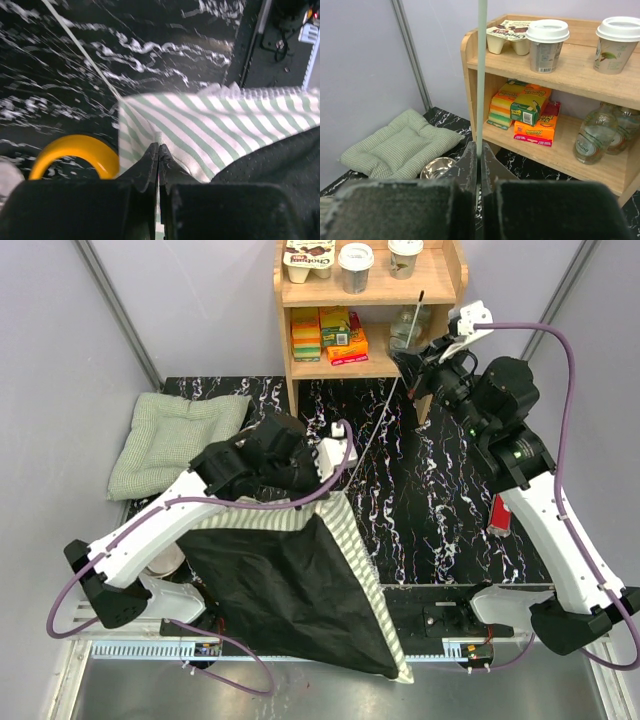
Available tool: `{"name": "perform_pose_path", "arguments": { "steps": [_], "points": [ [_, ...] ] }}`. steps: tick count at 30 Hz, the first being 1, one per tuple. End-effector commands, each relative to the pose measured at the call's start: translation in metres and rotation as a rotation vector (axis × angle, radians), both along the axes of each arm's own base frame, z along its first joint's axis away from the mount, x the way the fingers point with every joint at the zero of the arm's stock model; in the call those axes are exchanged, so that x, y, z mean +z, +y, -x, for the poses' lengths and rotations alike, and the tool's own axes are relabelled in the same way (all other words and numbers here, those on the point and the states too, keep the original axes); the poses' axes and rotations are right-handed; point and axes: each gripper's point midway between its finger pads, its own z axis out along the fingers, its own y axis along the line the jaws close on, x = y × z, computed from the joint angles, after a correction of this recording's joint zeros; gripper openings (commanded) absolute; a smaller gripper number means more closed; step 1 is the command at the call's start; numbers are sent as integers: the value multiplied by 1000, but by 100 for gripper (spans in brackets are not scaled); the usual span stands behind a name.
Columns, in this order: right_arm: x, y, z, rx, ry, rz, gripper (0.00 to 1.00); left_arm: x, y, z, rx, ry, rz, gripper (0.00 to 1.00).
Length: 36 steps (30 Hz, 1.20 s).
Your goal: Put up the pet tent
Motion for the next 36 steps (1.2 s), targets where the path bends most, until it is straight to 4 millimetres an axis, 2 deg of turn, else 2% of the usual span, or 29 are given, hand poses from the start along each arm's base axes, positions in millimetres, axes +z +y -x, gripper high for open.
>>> {"name": "perform_pose_path", "arguments": {
  "steps": [1,6,8,10,11,12,13,14,15,16,17,18,21,24,28,31,34,36],
  "points": [
    [13,-3,19,37,-50,93,0,80,-3,-22,4,-233,113,0],
    [27,-17,37,15,-79,108,0,136,-14,-40,-18,-401,193,0],
    [37,-28,44,-22,-101,102,0,152,-19,-48,-25,-456,212,0],
    [53,-41,53,-62,-129,79,0,156,-21,-48,-47,-455,211,0],
    [56,-45,56,-75,-131,76,0,154,-22,-41,-87,-430,208,0],
    [59,-48,59,-82,-133,71,0,149,-22,-34,-111,-395,204,12],
    [58,-49,61,-82,-130,66,0,142,-23,-27,-119,-340,209,34],
    [57,-48,62,-74,-126,59,0,135,-24,-20,-119,-289,213,49],
    [55,-47,63,-67,-124,53,0,116,-23,-15,-113,-222,193,59],
    [52,-45,62,-61,-120,52,0,108,-22,-11,-104,-191,195,67],
    [50,-44,62,-57,-118,49,0,87,-20,-7,-96,-145,170,72],
    [47,-43,60,-55,-110,47,0,76,-19,-8,-72,-131,161,78],
    [41,-39,56,-47,-98,48,0,51,-14,-7,-21,-81,146,86],
    [38,-37,56,-40,-93,44,0,39,-19,4,-26,-12,185,91],
    [34,-37,54,-45,-88,49,0,28,-25,17,-64,66,200,91],
    [30,-38,51,-54,-79,59,0,32,-28,32,-117,130,234,92],
    [26,-37,49,-52,-74,65,0,41,-28,36,-139,126,251,96],
    [25,-35,49,-47,-70,67,0,37,-28,32,-126,117,238,96]
  ]
}}
